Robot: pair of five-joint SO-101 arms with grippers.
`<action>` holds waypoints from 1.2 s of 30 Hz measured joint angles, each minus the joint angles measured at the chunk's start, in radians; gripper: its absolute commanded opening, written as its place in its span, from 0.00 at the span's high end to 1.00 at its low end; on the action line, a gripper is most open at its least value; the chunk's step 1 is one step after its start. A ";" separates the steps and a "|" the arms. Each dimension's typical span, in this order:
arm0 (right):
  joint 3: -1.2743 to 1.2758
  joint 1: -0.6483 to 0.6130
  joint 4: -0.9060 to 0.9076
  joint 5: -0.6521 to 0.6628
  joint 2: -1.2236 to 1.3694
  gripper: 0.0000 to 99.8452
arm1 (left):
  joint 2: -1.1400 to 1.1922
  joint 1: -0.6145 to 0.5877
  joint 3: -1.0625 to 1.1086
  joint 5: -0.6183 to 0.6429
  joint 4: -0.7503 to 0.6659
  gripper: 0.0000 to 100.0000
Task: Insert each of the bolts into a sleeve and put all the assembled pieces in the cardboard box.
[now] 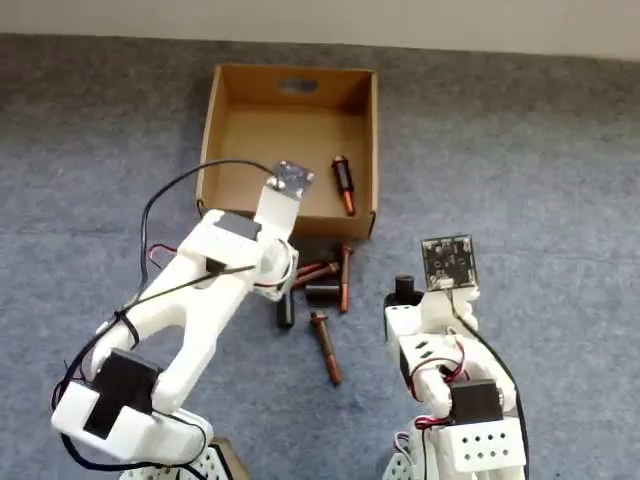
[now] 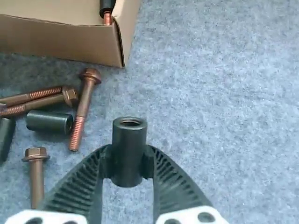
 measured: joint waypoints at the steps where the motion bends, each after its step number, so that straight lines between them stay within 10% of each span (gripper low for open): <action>1: 0.000 0.000 0.000 0.000 0.000 0.99 | 0.000 0.002 0.000 0.014 0.000 0.86; 22: 0.000 0.000 0.000 0.000 0.000 0.99 | 0.002 -0.068 0.049 0.028 -0.003 0.98; 36: 0.000 0.000 0.000 0.000 0.000 0.99 | 0.000 -0.069 0.029 0.029 0.002 0.85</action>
